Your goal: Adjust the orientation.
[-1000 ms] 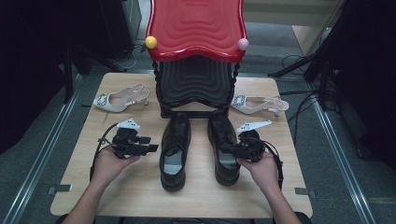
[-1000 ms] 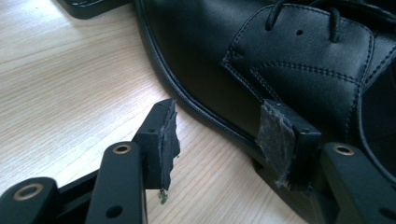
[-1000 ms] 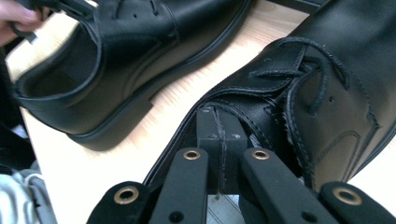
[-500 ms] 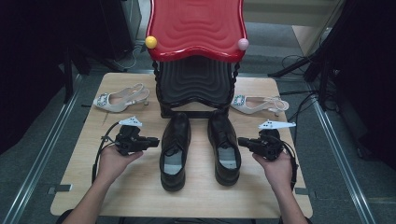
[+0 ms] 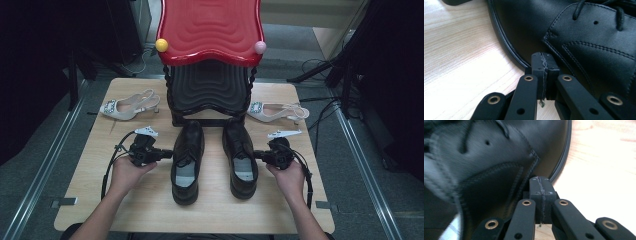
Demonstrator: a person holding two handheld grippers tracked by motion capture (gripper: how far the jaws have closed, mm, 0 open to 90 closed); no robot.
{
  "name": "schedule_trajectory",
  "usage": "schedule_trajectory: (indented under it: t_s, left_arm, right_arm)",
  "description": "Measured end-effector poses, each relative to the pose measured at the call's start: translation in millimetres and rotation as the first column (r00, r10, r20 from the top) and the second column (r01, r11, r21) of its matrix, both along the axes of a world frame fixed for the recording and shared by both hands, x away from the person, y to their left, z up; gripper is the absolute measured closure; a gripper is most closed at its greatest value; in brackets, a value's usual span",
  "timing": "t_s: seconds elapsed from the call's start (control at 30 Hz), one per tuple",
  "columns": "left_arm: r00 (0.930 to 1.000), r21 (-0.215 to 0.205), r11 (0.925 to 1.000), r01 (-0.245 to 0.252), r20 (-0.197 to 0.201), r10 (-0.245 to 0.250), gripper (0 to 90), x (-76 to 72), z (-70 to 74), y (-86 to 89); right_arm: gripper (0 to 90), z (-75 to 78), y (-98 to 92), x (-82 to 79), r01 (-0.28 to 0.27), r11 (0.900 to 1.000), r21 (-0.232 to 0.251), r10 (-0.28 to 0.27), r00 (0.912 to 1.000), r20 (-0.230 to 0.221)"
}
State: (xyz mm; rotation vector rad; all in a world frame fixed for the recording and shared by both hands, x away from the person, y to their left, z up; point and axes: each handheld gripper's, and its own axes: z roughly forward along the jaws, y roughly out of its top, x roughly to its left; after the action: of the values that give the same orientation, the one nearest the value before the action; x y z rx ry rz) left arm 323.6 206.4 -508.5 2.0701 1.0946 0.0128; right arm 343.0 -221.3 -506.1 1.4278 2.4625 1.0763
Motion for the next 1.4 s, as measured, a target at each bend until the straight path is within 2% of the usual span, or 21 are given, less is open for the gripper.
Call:
schedule_trajectory:
  t_s: [0.2,0.3,0.4,0.5,0.67,0.77,0.9,1.2,1.33,1.4]
  left_arm:
    - [1.0000,0.009,1.0000,-0.003,-0.003,0.003,89.7,0.1,-1.7,-0.7]
    - [1.0000,0.009,1.0000,-0.003,-0.004,0.003,89.7,0.1,-1.8,-0.8]
    - [1.0000,0.007,1.0000,-0.002,-0.008,0.003,89.7,-0.9,-2.5,0.0]
    - [0.9997,0.014,0.9999,-0.001,-0.023,0.001,89.7,-2.2,-5.1,0.4]
    - [0.9994,0.006,1.0000,0.004,-0.034,-0.004,89.7,-5.0,-6.9,-0.9]
    - [0.9991,0.015,0.9999,0.004,-0.042,-0.003,89.9,-6.4,-9.4,-4.7]
    - [0.9982,-0.004,1.0000,0.003,-0.059,-0.003,90.0,-8.1,-9.1,-5.7]
    - [0.9971,-0.001,0.9987,0.052,-0.057,-0.052,90.0,-15.2,-8.8,-16.1]
    - [0.9944,-0.017,0.9972,0.073,-0.076,-0.074,90.0,-17.6,-9.2,-21.8]
    - [0.9939,-0.012,0.9965,0.083,-0.071,-0.084,90.0,-19.5,-9.5,-25.7]
  right_arm:
    - [90.0,-1.9,2.0,1.6,0.001,1.000,0.007,-0.001,0.9999,-0.014]
    - [90.0,-3.4,7.4,1.9,-0.027,0.999,0.028,0.028,0.9994,-0.021]
    - [90.0,-2.5,16.7,1.8,-0.045,0.999,0.008,0.045,0.9989,-0.011]
    - [90.0,-2.2,23.1,3.0,-0.057,0.998,0.022,0.057,0.9983,-0.013]
    - [90.0,-2.0,35.3,4.4,-0.083,0.996,0.014,0.083,0.9965,-0.010]
    - [90.0,-2.3,41.6,5.5,-0.098,0.995,0.023,0.099,0.9950,-0.016]
    - [90.0,-1.9,49.7,5.1,-0.121,0.993,0.020,0.121,0.9926,-0.010]
    - [90.0,-2.4,49.9,7.5,-0.126,0.991,0.048,0.128,0.9916,-0.023]
    - [90.0,-2.6,49.4,7.9,-0.127,0.990,0.055,0.128,0.9914,-0.027]
    - [90.0,-2.6,49.0,8.3,-0.120,0.991,0.056,0.121,0.9922,-0.028]
